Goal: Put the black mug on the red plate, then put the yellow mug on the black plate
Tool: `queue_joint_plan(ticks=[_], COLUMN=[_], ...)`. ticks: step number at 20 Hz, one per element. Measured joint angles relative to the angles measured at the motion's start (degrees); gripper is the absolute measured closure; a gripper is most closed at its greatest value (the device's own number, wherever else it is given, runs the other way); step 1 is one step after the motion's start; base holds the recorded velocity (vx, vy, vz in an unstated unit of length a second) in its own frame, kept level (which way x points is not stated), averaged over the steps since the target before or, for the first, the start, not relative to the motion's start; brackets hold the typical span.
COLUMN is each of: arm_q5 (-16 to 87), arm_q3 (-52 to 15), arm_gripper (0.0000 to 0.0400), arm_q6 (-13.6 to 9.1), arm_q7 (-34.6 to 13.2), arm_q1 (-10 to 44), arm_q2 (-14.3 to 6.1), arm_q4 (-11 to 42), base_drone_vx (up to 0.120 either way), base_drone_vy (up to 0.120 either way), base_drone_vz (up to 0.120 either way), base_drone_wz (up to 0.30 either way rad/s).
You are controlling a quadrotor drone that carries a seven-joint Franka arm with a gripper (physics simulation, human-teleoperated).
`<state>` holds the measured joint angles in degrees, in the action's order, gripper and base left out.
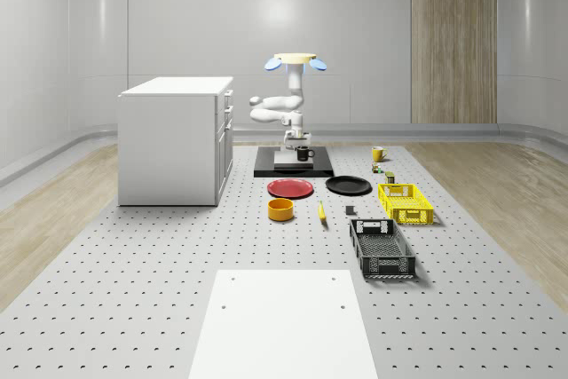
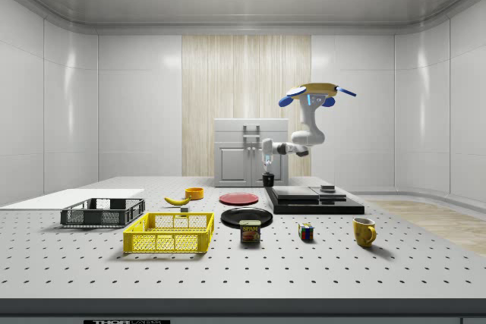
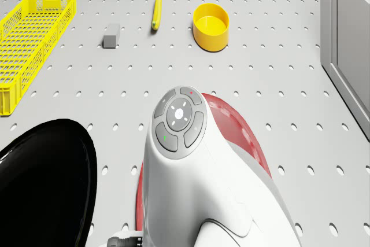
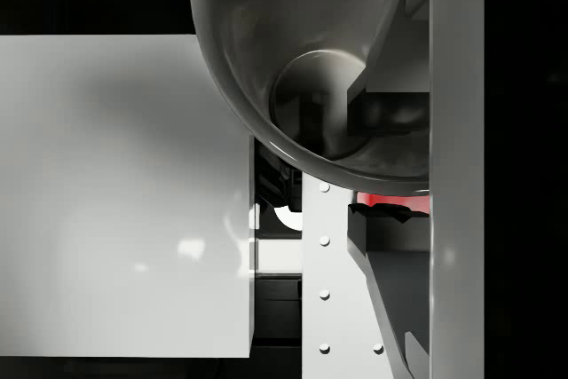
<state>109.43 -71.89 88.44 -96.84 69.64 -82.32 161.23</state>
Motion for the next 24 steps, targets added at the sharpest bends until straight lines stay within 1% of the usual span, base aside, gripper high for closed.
queue_joint_plan(ticks=[6, 24], arm_q5=[-0.19, -0.68], arm_q3=[-0.07, -0.23], arm_gripper=[0.029, 0.029], arm_q6=[0.4, 1.43], arm_q7=[-0.12, -0.42], arm_q1=[0.15, 0.53], arm_q2=[-0.43, -1.54], arm_q4=[-0.03, -0.1], base_drone_vx=[0.12, 0.12], base_drone_vy=[-0.113, 0.0], base_drone_vz=[0.0, 0.0], base_drone_wz=[0.0, 0.0])
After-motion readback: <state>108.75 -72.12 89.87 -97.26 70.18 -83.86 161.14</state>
